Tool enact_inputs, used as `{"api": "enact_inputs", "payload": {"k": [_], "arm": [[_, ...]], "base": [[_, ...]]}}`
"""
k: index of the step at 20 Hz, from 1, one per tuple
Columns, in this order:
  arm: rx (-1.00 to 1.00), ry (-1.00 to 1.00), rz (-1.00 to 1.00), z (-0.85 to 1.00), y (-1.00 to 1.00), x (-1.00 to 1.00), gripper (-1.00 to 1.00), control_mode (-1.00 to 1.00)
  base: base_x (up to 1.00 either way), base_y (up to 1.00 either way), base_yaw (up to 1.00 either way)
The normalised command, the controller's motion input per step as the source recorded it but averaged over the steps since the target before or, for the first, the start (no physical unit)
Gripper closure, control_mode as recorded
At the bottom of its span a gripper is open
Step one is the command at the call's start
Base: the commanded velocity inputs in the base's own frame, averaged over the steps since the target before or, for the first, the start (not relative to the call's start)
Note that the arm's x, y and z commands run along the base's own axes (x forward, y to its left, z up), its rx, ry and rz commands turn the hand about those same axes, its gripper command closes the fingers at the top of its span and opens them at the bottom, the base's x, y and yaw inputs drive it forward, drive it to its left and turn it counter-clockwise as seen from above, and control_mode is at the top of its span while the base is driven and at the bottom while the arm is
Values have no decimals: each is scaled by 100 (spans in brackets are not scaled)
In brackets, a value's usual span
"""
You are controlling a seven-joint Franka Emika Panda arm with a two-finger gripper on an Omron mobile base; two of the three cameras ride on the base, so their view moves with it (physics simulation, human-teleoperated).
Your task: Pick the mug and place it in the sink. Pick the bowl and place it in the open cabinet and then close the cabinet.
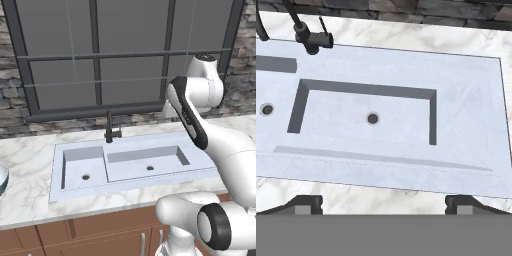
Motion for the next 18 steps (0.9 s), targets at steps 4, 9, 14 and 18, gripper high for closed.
{"api": "enact_inputs", "payload": {"k": [4, 9, 14, 18], "arm": [[0, 0, -1, -7, -27, -31, -100, -100], [1, 8, -5, -26, -33, -7, -100, -100], [1, 5, -7, -38, -41, 0, -100, -100], [2, 0, -8, -40, -55, 0, -100, -100]], "base": [[0, 0, 0], [0, 0, 0], [0, 0, 0], [0, 0, 0]]}}
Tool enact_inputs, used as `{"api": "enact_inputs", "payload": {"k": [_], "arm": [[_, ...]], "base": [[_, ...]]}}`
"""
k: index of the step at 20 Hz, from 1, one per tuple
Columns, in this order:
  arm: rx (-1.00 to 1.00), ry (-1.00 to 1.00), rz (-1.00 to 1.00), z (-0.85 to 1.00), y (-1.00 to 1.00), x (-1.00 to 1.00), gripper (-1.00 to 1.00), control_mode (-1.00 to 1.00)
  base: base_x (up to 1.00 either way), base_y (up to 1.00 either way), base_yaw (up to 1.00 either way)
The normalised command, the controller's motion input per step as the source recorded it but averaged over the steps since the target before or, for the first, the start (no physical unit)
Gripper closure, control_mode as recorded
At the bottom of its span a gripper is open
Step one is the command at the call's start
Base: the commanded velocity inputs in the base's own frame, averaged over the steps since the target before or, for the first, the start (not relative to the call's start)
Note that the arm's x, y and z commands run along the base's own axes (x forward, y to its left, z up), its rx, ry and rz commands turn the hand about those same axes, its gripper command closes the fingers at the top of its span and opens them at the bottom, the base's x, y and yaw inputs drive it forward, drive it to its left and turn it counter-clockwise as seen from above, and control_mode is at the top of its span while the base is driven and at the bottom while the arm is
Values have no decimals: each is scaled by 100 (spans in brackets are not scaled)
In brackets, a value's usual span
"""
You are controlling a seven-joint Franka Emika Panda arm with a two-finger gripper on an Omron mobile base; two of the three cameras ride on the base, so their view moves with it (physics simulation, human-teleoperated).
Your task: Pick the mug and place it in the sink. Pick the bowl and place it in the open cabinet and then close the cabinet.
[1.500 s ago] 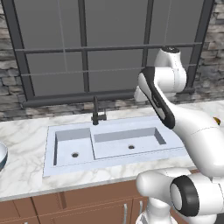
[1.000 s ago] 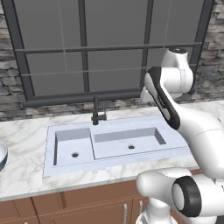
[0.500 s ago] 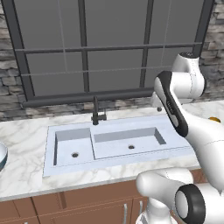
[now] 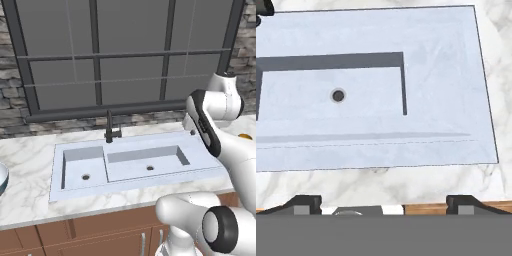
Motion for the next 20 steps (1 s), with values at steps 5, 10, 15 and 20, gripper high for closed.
{"api": "enact_inputs", "payload": {"k": [5, 10, 15, 20], "arm": [[1, 0, -15, -25, -57, 0, -100, -100], [3, 1, -12, -25, -69, 0, -100, -100], [5, 3, -11, -22, -80, 0, -100, -100], [5, 3, -11, -20, -80, 0, -100, -100]], "base": [[0, 0, 0], [0, 0, 0], [0, 0, 0], [0, 0, 0]]}}
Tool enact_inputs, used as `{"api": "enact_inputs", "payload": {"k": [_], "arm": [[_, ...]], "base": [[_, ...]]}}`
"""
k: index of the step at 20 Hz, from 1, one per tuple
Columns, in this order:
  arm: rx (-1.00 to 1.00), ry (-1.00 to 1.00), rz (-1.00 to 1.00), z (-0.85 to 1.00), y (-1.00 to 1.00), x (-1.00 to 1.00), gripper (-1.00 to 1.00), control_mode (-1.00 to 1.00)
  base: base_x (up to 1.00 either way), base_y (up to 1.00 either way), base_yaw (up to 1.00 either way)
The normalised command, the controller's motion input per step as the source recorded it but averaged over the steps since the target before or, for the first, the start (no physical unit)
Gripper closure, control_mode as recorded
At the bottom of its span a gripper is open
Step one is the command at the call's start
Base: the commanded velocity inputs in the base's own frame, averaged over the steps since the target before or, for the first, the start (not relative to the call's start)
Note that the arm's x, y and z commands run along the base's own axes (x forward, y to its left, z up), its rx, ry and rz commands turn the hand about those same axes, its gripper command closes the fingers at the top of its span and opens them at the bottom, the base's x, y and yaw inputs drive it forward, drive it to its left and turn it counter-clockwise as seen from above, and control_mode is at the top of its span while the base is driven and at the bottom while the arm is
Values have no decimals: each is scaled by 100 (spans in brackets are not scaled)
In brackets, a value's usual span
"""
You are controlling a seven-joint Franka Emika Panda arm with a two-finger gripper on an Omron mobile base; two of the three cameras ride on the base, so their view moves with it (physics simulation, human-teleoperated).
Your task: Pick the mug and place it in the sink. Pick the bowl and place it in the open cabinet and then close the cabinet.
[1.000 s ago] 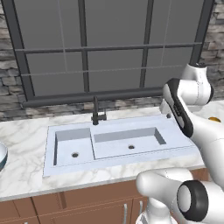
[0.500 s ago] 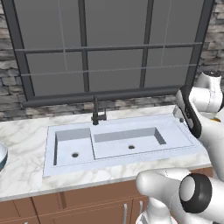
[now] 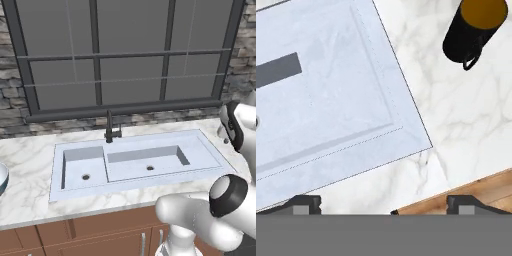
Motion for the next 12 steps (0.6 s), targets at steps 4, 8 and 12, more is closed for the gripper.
{"api": "enact_inputs", "payload": {"k": [4, 8, 12], "arm": [[4, 2, -9, -14, -74, 0, -100, -100], [1, 2, -6, -16, -59, 2, -100, -100], [0, 0, -2, -22, -65, 1, -100, -100]], "base": [[0, 0, 0], [0, 0, 0], [0, 0, 0]]}}
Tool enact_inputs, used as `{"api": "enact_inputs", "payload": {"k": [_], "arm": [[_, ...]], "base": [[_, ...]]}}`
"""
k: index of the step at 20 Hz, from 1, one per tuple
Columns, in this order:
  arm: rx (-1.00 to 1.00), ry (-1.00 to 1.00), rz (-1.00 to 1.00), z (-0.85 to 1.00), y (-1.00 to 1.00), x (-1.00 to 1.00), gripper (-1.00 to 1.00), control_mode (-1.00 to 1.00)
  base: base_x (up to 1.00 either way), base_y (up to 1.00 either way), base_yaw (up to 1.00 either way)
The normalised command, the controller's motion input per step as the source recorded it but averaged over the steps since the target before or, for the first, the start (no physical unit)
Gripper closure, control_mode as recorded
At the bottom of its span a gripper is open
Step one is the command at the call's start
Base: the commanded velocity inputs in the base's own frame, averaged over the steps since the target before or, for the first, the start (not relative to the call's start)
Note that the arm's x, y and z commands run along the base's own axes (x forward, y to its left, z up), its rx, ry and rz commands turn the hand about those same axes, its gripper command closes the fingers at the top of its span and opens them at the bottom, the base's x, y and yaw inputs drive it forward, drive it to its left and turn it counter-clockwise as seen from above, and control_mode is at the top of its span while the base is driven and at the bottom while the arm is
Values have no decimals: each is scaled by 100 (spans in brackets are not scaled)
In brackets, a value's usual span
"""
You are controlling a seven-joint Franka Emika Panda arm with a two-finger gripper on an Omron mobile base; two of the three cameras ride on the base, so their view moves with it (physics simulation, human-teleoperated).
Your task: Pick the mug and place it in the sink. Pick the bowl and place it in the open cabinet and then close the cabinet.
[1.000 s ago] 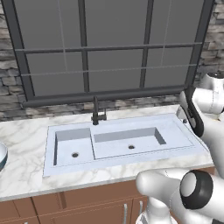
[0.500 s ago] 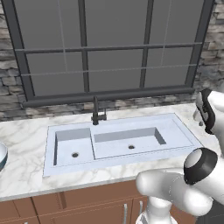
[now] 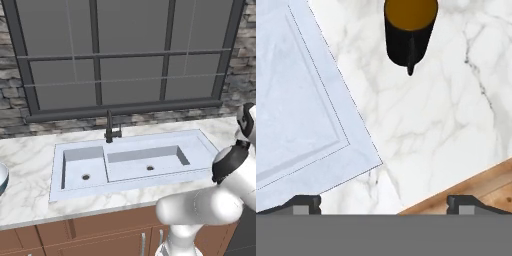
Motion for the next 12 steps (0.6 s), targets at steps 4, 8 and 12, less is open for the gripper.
{"api": "enact_inputs", "payload": {"k": [4, 8, 12], "arm": [[0, 0, 0, -15, -57, 0, -100, -100], [0, 0, 0, -20, -47, 9, -100, -100], [0, 0, 0, -10, -34, 20, -100, -100]], "base": [[0, 0, 0], [0, 0, 0], [0, 0, 0]]}}
